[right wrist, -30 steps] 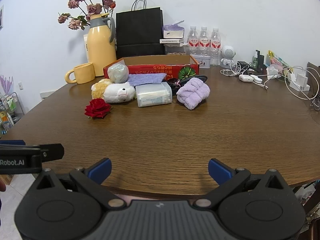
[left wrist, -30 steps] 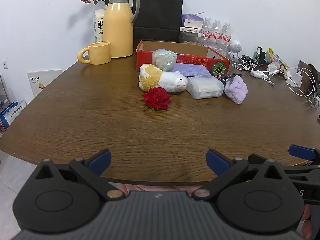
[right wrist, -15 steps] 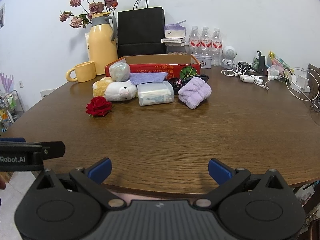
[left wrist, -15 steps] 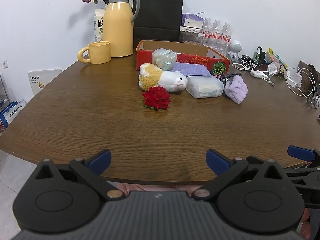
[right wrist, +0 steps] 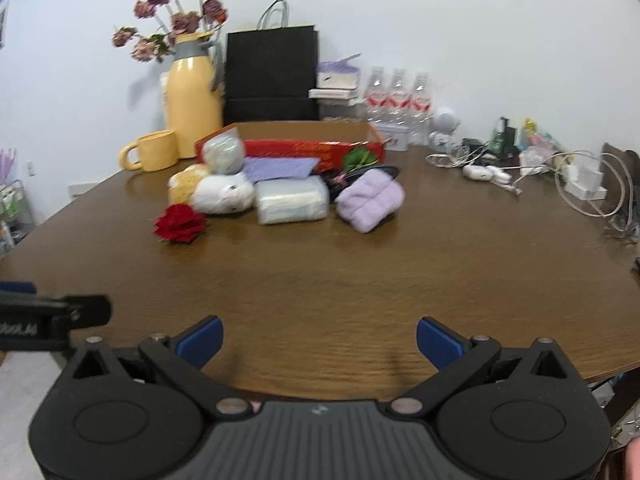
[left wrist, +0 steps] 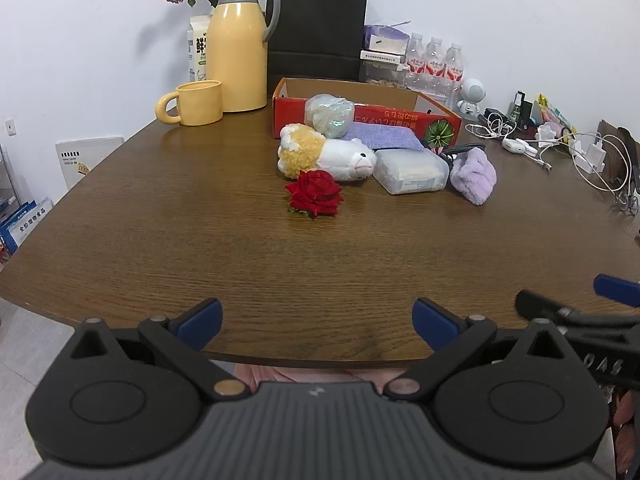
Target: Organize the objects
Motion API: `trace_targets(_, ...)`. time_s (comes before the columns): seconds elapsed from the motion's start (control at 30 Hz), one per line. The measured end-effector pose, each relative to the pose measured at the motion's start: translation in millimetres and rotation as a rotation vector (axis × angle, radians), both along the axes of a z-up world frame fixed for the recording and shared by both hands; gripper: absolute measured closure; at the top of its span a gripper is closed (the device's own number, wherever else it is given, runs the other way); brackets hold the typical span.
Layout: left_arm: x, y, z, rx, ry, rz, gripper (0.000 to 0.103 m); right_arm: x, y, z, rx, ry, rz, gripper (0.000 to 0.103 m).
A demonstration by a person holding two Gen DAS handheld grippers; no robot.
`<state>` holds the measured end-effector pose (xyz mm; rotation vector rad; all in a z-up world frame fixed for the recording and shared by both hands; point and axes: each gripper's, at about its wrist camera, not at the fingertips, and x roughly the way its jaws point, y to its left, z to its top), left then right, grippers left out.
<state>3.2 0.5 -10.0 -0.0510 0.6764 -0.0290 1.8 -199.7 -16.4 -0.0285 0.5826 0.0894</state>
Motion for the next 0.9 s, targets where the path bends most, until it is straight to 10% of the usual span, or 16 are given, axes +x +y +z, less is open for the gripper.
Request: trace_targets(0.9,-2.7,3.4,5.9,0.04,-0.098,-0.04,0.0,0.3,-12.2,1.1,0.102,-0.023,0.034,0.0)
